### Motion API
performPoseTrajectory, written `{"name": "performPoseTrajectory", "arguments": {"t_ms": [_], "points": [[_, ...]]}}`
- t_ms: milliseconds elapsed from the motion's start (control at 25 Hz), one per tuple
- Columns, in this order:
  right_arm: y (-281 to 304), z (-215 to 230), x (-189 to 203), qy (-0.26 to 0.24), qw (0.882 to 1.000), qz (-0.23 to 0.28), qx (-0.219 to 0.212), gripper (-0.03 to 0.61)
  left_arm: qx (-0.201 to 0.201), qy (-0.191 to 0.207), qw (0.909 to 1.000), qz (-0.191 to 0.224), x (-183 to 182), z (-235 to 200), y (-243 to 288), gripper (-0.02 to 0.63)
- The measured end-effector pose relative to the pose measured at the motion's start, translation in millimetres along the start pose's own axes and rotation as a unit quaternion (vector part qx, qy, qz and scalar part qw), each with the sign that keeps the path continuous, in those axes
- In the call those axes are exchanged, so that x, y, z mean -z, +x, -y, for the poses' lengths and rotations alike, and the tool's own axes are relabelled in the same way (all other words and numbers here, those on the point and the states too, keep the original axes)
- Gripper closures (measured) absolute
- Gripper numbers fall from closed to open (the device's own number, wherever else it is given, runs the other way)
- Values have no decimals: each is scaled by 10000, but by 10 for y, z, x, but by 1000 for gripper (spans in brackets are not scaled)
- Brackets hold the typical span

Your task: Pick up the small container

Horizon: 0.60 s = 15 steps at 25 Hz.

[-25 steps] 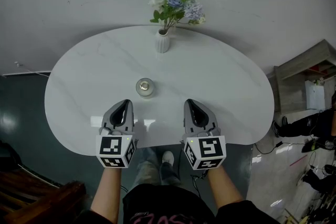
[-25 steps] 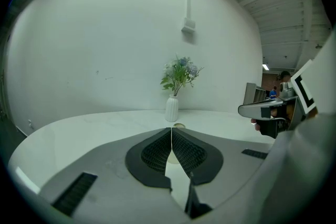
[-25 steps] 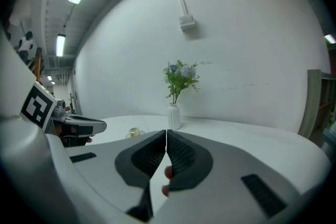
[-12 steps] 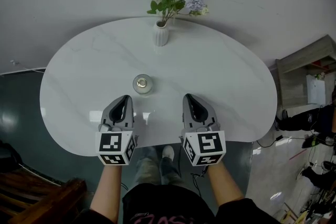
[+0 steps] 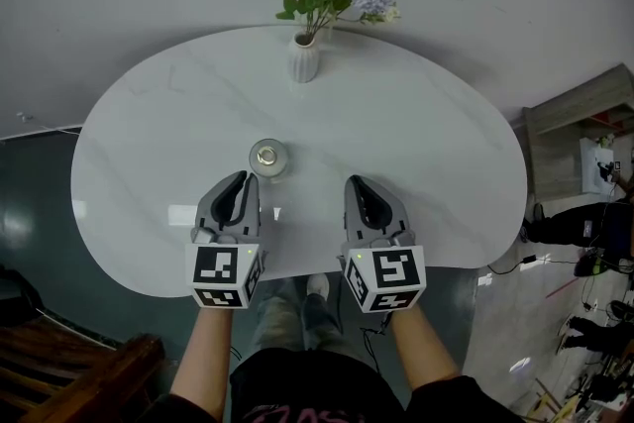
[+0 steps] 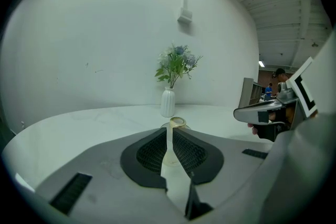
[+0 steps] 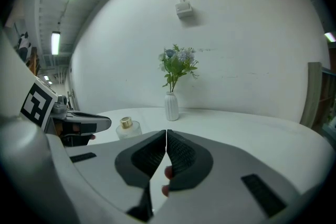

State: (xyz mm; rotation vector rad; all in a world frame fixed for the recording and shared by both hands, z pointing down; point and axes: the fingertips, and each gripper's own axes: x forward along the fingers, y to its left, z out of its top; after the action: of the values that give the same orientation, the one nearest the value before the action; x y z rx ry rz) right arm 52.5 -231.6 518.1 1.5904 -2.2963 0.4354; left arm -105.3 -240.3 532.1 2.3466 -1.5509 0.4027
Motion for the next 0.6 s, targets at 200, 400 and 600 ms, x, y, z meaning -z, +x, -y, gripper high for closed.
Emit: {"name": "performPoseTrajectory", "arguments": {"t_ms": [200,400,600], "points": [[51,16,-2,34,10000,-6,9,512,125,-33,9999,-28,9,35,103,510],[98,42,-3,48,10000,-22,15,512,231,77,9997,-17,-24,88,199,457],[112,71,7,50,10000,-54,35,512,268,126,9996,-11,-52,118,275,435]]}}
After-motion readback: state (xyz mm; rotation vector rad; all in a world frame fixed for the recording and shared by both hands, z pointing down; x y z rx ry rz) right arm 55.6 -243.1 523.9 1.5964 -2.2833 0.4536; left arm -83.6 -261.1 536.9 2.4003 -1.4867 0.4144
